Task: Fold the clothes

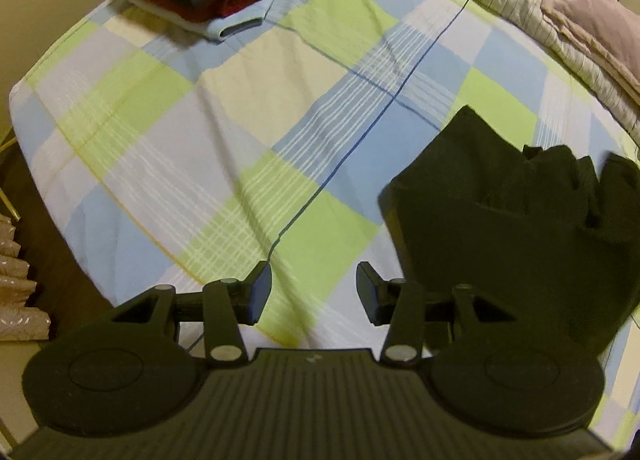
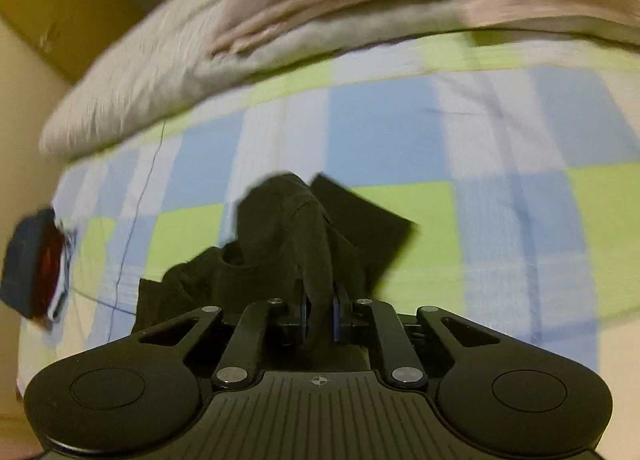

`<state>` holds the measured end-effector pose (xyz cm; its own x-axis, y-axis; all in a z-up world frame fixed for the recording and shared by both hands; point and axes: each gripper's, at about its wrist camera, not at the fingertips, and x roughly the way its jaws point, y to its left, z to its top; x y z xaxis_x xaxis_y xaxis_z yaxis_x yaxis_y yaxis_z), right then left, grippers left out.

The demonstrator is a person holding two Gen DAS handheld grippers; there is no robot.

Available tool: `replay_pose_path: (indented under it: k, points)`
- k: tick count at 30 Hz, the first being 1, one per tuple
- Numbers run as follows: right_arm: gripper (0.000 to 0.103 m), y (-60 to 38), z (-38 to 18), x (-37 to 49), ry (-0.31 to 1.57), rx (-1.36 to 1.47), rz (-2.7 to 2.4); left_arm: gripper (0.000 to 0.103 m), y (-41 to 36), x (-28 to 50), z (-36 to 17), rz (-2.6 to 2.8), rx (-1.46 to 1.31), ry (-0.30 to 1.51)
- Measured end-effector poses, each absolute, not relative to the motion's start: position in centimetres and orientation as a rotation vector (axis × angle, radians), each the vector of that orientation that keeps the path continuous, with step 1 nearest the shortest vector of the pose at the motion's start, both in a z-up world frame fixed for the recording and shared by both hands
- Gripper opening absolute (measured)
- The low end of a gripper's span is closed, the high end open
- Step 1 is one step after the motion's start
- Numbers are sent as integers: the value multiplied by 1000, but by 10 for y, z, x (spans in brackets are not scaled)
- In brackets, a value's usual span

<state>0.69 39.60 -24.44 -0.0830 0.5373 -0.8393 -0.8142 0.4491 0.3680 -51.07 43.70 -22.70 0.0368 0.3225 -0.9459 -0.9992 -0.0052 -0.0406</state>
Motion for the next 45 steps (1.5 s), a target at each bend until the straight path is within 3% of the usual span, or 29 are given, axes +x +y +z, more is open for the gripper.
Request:
replay_pose_path:
  k: [5, 11, 12, 13, 14, 15, 17, 26, 27, 28, 29, 30, 31, 38, 45]
  points:
    - [7, 232, -211, 36, 1247, -42, 942, 42, 449, -492, -224, 1268, -938, 923]
    - [8, 67, -250, 17, 1517, 211, 618, 48, 478, -451, -237, 1146, -1007, 875]
    - [9, 53, -261, 15, 1539, 269, 573, 53, 486, -443, -238, 1124, -1018, 861]
    - [17, 47, -268, 17, 1545, 309, 551, 60, 495, -433, -240, 1109, -1022, 848]
    - [34, 40, -275, 19, 1550, 348, 528, 63, 504, -424, -241, 1095, -1026, 835]
    - [63, 39, -278, 24, 1531, 394, 530, 64, 512, -415, -243, 1089, -1030, 825]
    - [83, 38, -284, 35, 1491, 484, 534, 65, 532, -396, -250, 1067, -1042, 810]
    - [83, 57, -338, 94, 1560, 521, 463, 66, 611, -340, -325, 1094, -1063, 958]
    - [82, 58, -345, 96, 1576, 528, 478, 55, 612, -340, -333, 1079, -1078, 972]
    - [82, 61, -349, 93, 1595, 534, 508, 34, 611, -339, -341, 1053, -1100, 981]
    - [62, 64, -352, 90, 1614, 540, 538, 21, 607, -340, -345, 1014, -1119, 975]
    - [16, 69, -351, 87, 1622, 514, 570, 9, 603, -340, -348, 980, -1134, 967]
    - [15, 74, -350, 83, 1629, 486, 603, 3, 599, -344, -344, 983, -1117, 951]
    - [13, 125, -249, 82, 1540, 495, 737, 3, 628, -389, -269, 1045, -1030, 865]
    - [13, 296, -102, 119, 1270, 654, 957, 3, 701, -419, -106, 1209, -844, 574]
